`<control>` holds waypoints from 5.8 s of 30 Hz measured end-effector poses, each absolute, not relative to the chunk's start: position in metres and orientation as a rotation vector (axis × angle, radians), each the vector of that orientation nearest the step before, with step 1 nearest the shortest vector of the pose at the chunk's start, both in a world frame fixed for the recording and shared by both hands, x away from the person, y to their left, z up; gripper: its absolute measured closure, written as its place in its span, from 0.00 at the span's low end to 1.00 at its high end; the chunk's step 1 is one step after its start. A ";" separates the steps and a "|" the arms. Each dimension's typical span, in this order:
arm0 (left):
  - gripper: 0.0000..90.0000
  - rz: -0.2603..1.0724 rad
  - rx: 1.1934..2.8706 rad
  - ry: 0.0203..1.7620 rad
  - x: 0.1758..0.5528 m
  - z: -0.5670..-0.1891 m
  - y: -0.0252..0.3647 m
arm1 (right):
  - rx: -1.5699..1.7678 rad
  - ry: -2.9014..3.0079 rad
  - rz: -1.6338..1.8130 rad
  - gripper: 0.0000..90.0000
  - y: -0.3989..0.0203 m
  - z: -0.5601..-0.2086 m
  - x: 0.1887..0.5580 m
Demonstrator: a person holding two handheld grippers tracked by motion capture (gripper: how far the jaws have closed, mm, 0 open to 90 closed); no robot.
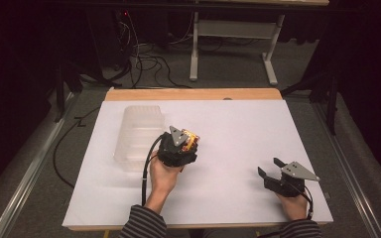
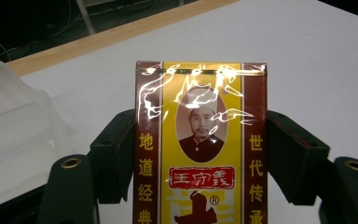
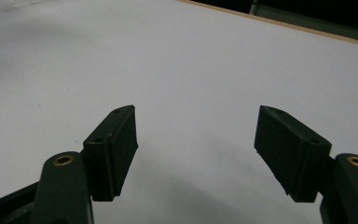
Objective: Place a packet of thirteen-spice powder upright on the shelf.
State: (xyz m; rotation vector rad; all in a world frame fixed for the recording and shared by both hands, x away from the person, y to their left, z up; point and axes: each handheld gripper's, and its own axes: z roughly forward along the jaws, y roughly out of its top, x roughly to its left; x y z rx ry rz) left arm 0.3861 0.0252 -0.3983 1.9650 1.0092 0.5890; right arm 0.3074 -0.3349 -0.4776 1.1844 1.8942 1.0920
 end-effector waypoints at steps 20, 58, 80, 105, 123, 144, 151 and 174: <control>0.36 0.643 1.894 1.077 0.389 -0.393 0.060 | 1.182 1.894 1.089 0.34 -0.335 -0.478 0.307; 0.36 0.712 1.801 1.181 0.394 -0.394 0.097 | 1.173 1.891 1.090 0.33 -0.335 -0.478 0.307; 0.36 0.727 1.790 1.228 0.390 -0.401 0.115 | 1.173 1.891 1.087 0.33 -0.335 -0.478 0.307; 0.36 0.732 1.777 1.281 0.378 -0.414 0.136 | 1.173 1.890 1.082 0.34 -0.334 -0.478 0.307; 0.32 0.724 1.746 1.277 0.368 -0.412 0.143 | 1.178 1.891 1.082 0.34 -0.334 -0.478 0.307; 0.27 0.736 1.725 1.234 0.362 -0.396 0.140 | 1.176 1.890 1.085 0.33 -0.334 -0.478 0.307; 0.26 0.735 1.718 1.194 0.359 -0.387 0.137 | 1.171 1.890 1.082 0.33 -0.334 -0.478 0.307; 0.27 0.645 1.750 1.059 0.352 -0.380 0.104 | 1.173 1.890 1.083 0.34 -0.334 -0.478 0.307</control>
